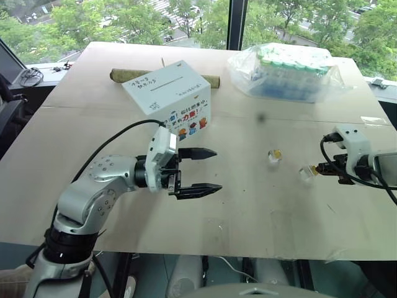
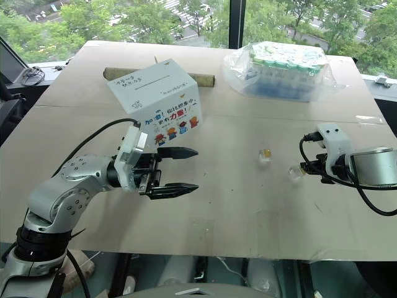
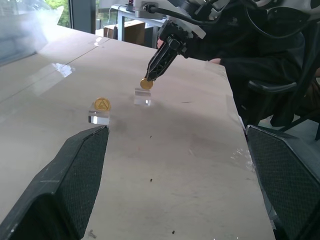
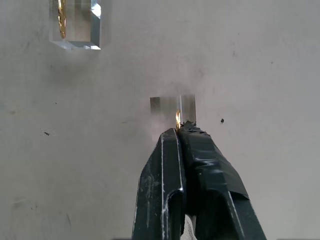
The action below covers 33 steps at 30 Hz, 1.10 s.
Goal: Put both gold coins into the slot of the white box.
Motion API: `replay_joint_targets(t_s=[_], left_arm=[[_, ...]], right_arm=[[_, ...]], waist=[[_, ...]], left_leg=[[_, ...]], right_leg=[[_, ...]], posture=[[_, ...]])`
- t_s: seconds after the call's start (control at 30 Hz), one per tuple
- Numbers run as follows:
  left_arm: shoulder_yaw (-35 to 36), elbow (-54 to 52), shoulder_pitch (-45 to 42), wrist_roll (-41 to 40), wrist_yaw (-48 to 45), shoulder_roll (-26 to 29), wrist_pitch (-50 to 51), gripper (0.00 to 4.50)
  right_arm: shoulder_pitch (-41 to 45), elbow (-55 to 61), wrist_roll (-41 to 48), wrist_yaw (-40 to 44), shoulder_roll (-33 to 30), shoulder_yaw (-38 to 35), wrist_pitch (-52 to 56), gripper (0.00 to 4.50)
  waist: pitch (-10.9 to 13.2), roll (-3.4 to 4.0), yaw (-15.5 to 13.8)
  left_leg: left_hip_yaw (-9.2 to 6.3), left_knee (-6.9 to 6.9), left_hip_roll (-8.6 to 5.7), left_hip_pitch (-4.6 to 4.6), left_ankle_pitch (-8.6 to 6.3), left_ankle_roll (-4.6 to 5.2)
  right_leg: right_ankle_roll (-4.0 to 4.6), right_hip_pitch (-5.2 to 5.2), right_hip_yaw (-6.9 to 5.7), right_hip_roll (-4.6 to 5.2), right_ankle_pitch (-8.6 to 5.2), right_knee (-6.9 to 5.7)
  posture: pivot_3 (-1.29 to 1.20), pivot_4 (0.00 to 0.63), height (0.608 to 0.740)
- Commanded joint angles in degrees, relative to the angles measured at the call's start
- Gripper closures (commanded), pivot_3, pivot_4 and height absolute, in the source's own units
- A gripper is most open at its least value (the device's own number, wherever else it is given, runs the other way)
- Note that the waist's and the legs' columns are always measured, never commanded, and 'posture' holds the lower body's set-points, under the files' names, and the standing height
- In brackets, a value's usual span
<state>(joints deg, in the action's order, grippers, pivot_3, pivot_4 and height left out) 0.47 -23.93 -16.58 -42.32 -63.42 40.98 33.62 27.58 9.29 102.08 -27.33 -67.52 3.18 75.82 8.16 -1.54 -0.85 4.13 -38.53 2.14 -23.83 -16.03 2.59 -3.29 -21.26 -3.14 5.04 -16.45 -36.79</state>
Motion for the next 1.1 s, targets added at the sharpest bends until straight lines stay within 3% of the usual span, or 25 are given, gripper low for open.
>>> replay_joint_targets(t_s=[0.03, 0.27, 0.5, 0.63, 0.67, 0.73, 1.1], left_arm=[[0.89, 0.15, -1.00, -1.90, 0.50, -0.54, 1.09, 0.00], [1.19, 4.34, -8.15, -10.84, 3.20, -3.68, 11.51, 0.00], [-1.04, 13.47, -19.56, -13.83, 1.34, -8.69, 17.05, 0.00], [-3.83, 18.20, -25.86, -11.11, -4.11, -10.74, 15.82, 0.00], [-4.82, 19.01, -27.10, -9.77, -5.86, -10.97, 14.56, 0.53], [-6.32, 19.84, -28.37, -7.44, -8.66, -11.05, 12.24, 1.15], [-7.70, 24.28, -32.15, -2.98, -14.84, -12.66, 9.22, 1.15]], right_arm=[[-0.39, 4.35, 5.16, 4.82, -2.35, -7.40, -3.23, 4.49], [2.95, 14.52, 10.92, 18.99, -2.36, -14.04, -8.90, 4.49], [12.76, 17.12, 10.92, 25.89, -1.79, -9.42, -12.24, 4.49], [18.05, 16.99, 10.45, 29.76, -2.21, -7.12, -11.40, 4.49], [19.32, 16.94, 10.04, 30.59, -2.13, -6.43, -11.15, 4.50], [21.02, 16.87, 9.35, 31.92, -1.96, -5.28, -10.77, 4.50], [24.44, 17.13, 6.69, 33.87, -0.99, -2.17, -10.85, 4.50]], waist=[[0.00, 0.00, 0.01], [0.01, 0.00, 0.00], [0.02, -0.02, 0.00], [0.03, -0.03, 0.03], [0.03, -0.04, 0.04], [0.03, -0.04, 0.10], [0.03, -0.04, 0.07]], left_leg=[[0.00, 0.00, 0.00, 0.00, 0.00, 0.00], [-0.06, -0.02, 0.03, 0.01, 0.00, 0.00], [-0.08, -0.08, 0.00, -0.01, -0.01, 0.01], [-0.05, -0.07, -0.01, -0.02, -0.01, 0.01], [-0.03, -0.07, -0.02, -0.02, -0.01, 0.01], [-0.02, -0.08, -0.01, -0.02, -0.01, 0.01], [-0.02, -0.07, -0.01, -0.03, -0.01, 0.02]], right_leg=[[0.00, 0.00, 0.00, 0.00, 0.00, 0.00], [0.00, 0.03, -0.03, -0.01, 0.00, 0.00], [-0.01, 0.02, -0.04, -0.02, 0.00, -0.02], [-0.01, 0.01, -0.02, -0.02, 0.00, -0.01], [0.00, 0.00, -0.02, -0.02, 0.00, -0.01], [0.00, 0.01, 0.00, -0.02, 0.00, 0.00], [0.00, -0.01, 0.00, 0.00, 0.00, -0.01]], posture=[[0.00, 0.150, 0.740], [0.00, 0.150, 0.740], [0.00, 0.150, 0.740], [0.00, 0.150, 0.740], [0.00, 0.150, 0.740], [0.00, 0.150, 0.740], [0.00, 0.150, 0.740]])
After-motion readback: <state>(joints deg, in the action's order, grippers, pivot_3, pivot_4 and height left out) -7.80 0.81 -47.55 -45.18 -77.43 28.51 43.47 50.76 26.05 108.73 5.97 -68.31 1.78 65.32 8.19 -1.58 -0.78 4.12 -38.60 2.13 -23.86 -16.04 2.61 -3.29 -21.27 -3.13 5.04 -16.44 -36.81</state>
